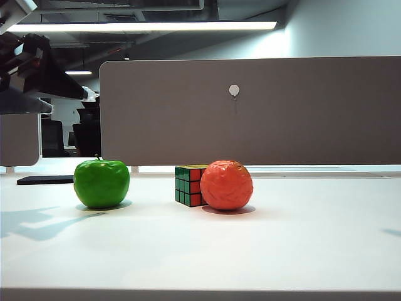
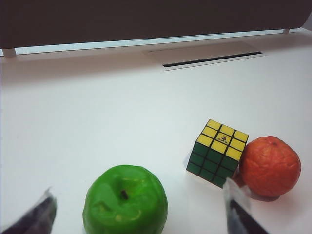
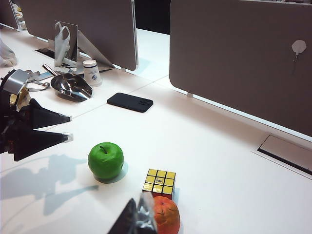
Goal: Move all the fruits on the tabletop near the face of the Rubik's cube that has the color most similar to each fruit.
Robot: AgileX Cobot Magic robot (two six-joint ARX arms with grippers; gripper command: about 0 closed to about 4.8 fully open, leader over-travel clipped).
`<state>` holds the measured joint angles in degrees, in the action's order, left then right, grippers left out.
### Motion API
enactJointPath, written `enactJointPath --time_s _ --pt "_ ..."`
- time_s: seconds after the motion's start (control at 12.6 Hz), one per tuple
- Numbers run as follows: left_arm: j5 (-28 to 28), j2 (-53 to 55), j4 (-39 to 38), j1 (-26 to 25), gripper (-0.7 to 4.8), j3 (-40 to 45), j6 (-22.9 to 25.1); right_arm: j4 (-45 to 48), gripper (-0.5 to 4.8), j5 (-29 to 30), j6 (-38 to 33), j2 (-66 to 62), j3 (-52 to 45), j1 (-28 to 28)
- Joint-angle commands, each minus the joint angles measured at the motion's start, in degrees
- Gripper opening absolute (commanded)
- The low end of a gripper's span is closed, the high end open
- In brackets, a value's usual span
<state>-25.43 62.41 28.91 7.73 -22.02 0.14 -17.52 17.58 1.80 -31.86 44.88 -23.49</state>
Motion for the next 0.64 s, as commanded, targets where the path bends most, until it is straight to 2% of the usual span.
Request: enactJointPath --time_s 0.08,0.24,0.64 --pt "0.0 1.3 0.6 0.0 4.79 -0.2 -0.2 0.6 -0.06 -0.1 0.0 0.0 0.2 0.0" --pt "0.2 5.4 2.6 0.0 4.79 -0.2 -0.1 0.5 -0.06 -0.1 0.0 0.0 0.2 0.0" --pt "0.9 12.0 8.2 0.0 4.79 -0.3 4.4 -0.8 -0.06 0.0 0.2 0.0 0.2 0.0"
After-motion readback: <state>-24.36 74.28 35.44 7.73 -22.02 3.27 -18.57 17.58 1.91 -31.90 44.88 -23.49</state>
